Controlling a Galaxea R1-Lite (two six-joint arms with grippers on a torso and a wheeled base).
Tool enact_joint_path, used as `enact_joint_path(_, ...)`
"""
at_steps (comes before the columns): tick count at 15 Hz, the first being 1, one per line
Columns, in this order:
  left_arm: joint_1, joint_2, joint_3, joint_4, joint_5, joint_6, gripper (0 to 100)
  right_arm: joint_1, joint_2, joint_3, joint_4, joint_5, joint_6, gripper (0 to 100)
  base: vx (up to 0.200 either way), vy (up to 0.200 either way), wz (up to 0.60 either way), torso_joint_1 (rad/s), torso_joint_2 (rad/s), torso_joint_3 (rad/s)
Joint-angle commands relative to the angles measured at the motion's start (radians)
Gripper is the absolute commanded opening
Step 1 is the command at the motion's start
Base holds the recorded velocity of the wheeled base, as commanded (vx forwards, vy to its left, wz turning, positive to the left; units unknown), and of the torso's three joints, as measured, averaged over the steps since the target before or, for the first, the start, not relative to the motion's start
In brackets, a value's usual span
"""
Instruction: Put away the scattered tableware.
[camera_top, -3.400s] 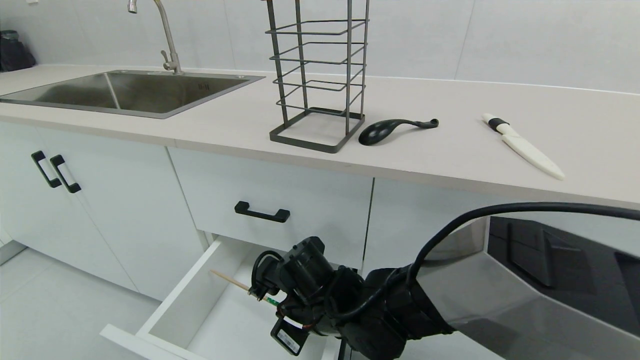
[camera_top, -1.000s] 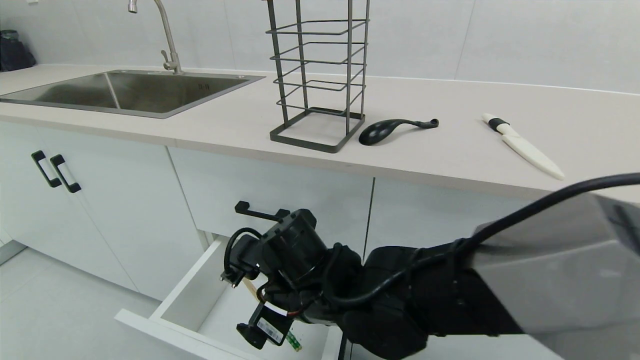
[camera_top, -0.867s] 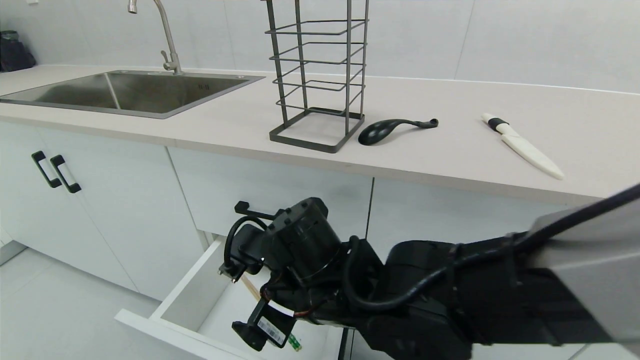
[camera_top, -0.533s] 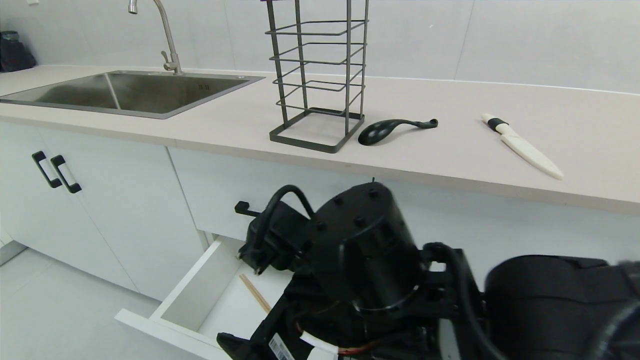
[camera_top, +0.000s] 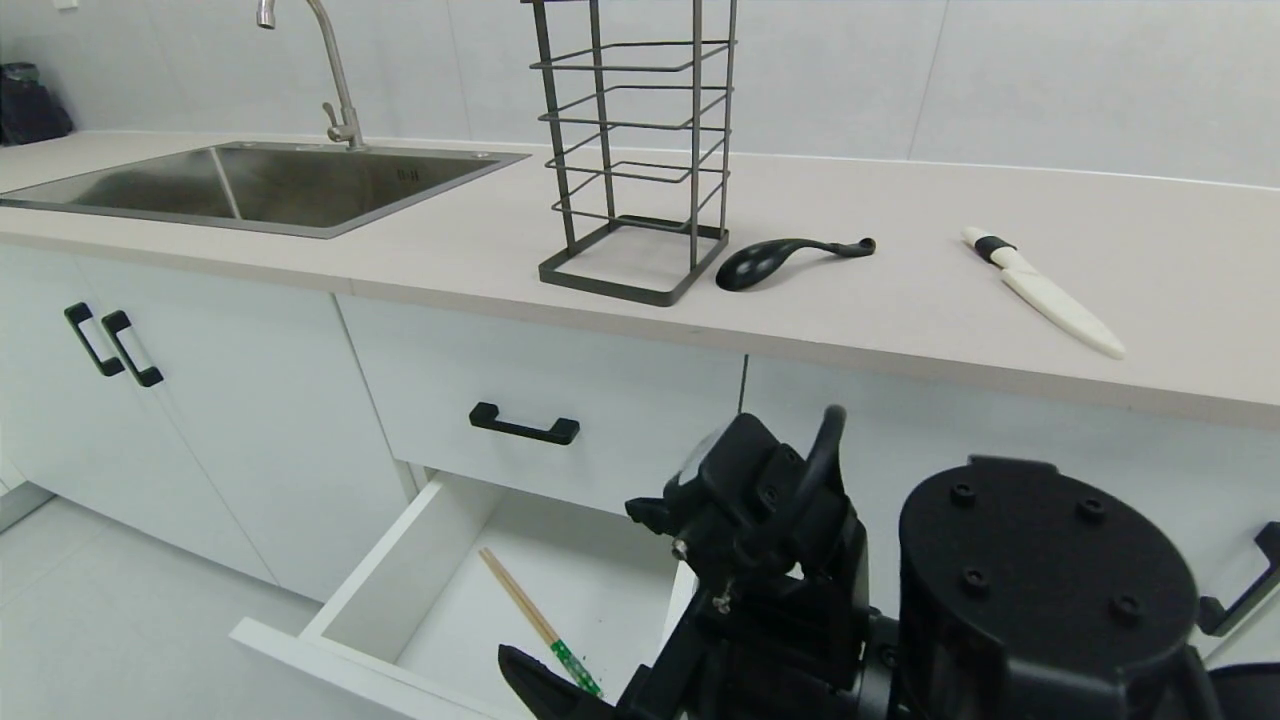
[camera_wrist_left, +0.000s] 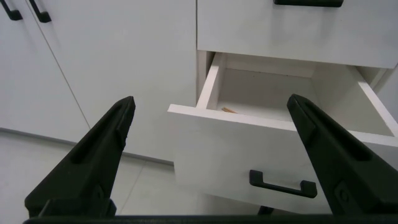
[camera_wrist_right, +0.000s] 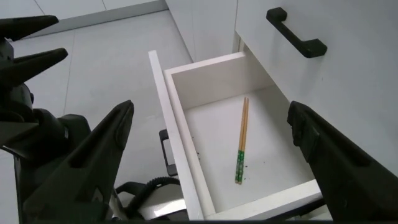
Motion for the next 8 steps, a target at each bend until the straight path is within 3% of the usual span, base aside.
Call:
enact_joint_path(1, 0.000, 0.001, 0.000, -0.001, 0.000, 0.000, 100, 0.001, -0.010, 0.030, -0.010, -0.001, -0.001, 100, 0.000, 0.000, 0.00, 0.000, 0.00, 0.000)
enact_joint_path(4, 0.000, 0.001, 0.000, -0.001, 0.000, 0.000, 100, 0.004, -0.005, 0.071, -0.083, 0.001, -0.015, 100, 0.000, 0.000, 0.00, 0.000, 0.00, 0.000)
enact_joint_path(8, 0.000, 0.001, 0.000, -0.001, 0.000, 0.000, 100, 0.004, -0.007, 0.071, -0.081, 0.002, -0.113, 100, 0.000, 0.000, 0.00, 0.000, 0.00, 0.000)
